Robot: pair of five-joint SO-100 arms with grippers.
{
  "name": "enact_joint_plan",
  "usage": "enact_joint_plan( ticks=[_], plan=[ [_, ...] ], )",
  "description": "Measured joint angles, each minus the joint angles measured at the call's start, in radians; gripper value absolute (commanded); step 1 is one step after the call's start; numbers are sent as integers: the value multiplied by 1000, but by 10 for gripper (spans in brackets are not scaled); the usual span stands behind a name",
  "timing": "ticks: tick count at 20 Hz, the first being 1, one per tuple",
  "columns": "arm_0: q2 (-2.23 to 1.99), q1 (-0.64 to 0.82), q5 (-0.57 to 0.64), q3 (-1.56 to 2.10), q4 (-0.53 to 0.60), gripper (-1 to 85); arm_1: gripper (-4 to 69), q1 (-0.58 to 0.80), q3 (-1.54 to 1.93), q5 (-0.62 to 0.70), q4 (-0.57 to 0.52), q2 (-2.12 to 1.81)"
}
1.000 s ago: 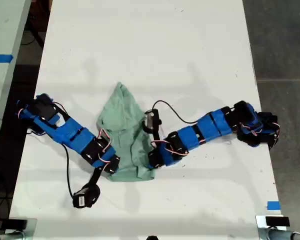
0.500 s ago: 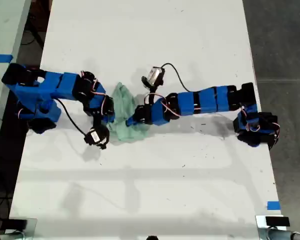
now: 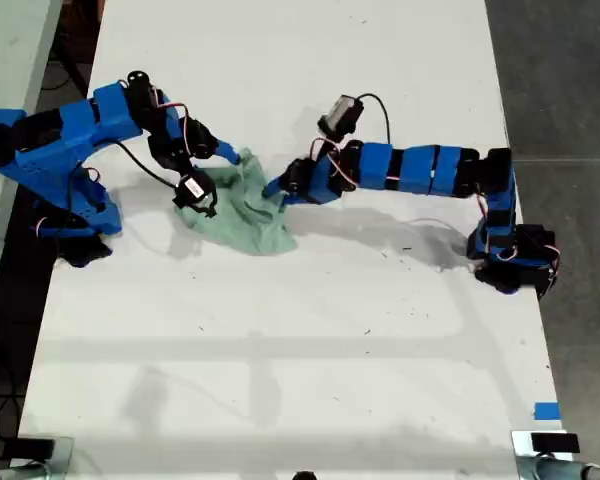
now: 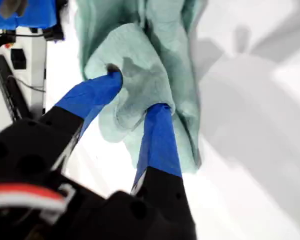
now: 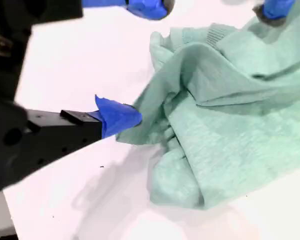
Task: Fold t shirt
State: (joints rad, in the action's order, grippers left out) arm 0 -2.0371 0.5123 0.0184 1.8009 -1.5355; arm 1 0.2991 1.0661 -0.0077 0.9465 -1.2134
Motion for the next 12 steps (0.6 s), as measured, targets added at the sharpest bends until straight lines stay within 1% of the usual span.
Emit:
enact_joint_plan(
  ticks=[1,3,5,7,8,10,11,12],
  plan=[
    [5,5,14,-9,0,90,205,17,0,-5,55,-21],
    [5,23,48,-63,-11,25,208,41,0,-5,169,-91],
    [-9,29,78,-126,-38,-2,199,66,0,2,272,-175],
    [-98,29,106,-175,-51,-2,146,80,44,14,356,-287],
    [-161,15,107,-198,-51,-2,-10,81,95,21,382,-356],
    [-311,-101,104,-221,-51,-2,-10,81,215,34,413,-500],
    [-397,-201,83,-218,-31,-2,-9,60,288,41,413,-588],
    [-506,-327,44,-172,26,-2,-9,14,354,51,413,-667]
  ],
)
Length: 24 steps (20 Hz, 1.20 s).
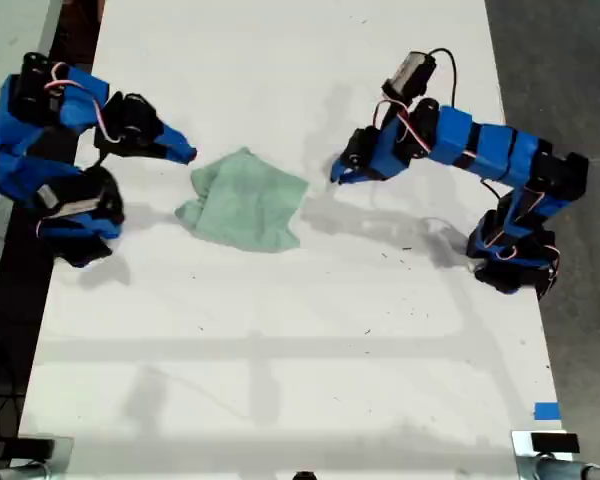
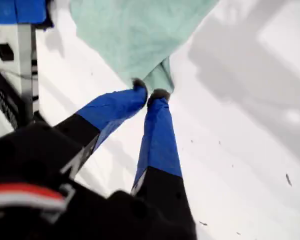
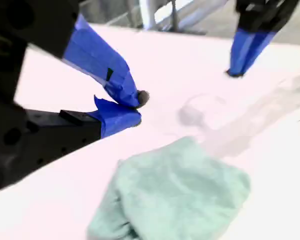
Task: Fold t shirt
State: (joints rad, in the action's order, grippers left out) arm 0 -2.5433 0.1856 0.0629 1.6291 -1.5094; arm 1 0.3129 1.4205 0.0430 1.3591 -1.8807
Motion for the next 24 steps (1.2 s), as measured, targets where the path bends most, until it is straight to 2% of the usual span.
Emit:
enact_joint_plan(
  ticks=[2,4,6,9,10,12,13,14,16,17,18,20,21,24],
  plan=[
    [-262,-298,-101,232,201,-2,-9,-161,140,12,-9,-130],
    [-552,-469,-176,566,396,-2,-9,-325,342,12,-71,-261],
    [-779,-509,-210,899,511,3,-9,-439,606,-26,-140,-439],
    [-1005,-497,-222,1368,572,12,-6,-577,1057,-236,-179,-833],
    [-994,-497,-216,1448,592,51,-7,-629,1206,-304,-186,-991],
    [-1034,-489,-239,1534,589,92,-6,-707,1445,-374,-166,-1308],
    [-1045,-443,-252,1543,549,136,-6,-724,1534,-371,-140,-1460],
    [-1046,-374,-213,1566,491,151,-6,-735,1589,-339,-137,-1554],
    [-1052,-207,54,1571,483,152,-7,-741,1614,-253,-118,-1598],
    [-1054,-155,163,1571,483,149,-2,-735,1620,-256,-66,-1608],
    [-1054,-137,207,1571,483,147,35,-726,1623,-232,-23,-1611],
    [-1054,-153,232,1571,483,136,49,-721,1624,-147,-3,-1614],
    [-1054,-156,233,1571,483,135,49,-692,1624,-60,-3,-1614],
    [-1054,-173,235,1571,483,135,47,-634,1624,318,-3,-1614]
  ],
)
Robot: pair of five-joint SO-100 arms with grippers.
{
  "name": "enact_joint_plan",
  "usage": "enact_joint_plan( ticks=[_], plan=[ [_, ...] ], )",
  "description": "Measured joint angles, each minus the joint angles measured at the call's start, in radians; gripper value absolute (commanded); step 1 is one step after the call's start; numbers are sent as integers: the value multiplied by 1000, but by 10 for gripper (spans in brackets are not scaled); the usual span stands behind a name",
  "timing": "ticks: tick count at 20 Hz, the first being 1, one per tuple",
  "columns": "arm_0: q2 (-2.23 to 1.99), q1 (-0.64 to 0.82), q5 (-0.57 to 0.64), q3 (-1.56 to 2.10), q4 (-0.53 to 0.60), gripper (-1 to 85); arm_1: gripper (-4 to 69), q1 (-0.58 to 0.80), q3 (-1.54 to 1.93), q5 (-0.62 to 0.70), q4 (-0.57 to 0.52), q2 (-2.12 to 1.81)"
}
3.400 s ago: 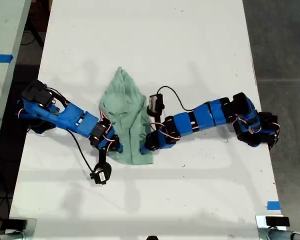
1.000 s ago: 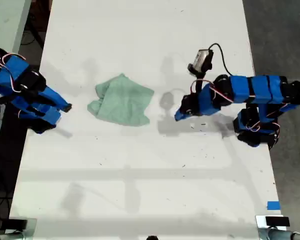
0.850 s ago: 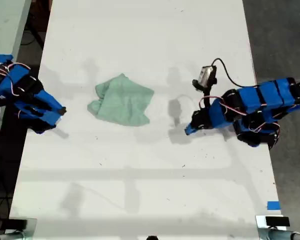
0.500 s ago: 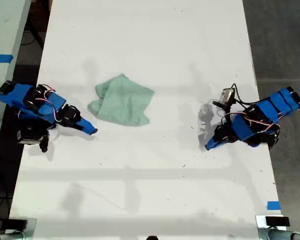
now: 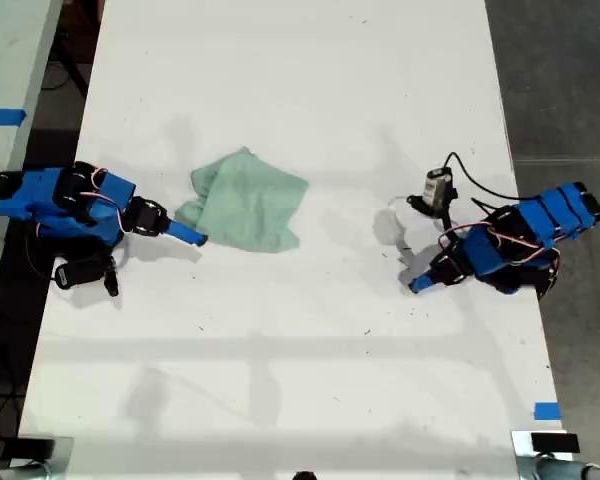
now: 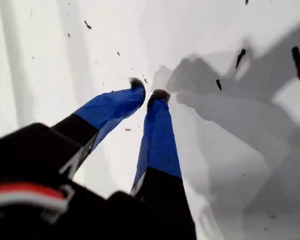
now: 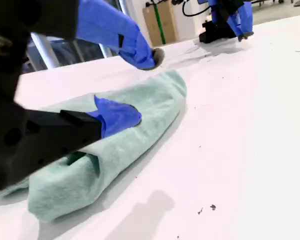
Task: Fold t shirt
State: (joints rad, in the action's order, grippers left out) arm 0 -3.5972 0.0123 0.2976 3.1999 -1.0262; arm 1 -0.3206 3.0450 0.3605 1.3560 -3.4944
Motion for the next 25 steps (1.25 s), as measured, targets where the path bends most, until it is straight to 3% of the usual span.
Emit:
enact_joint_plan(
  ticks=[1,5,25],
  plan=[
    [0,5,0,0,0,135,48,12,0,69,0,0],
    [0,-6,0,0,0,135,48,25,3,146,0,0],
    [0,-6,0,0,0,135,48,31,5,153,0,0]
  ],
)
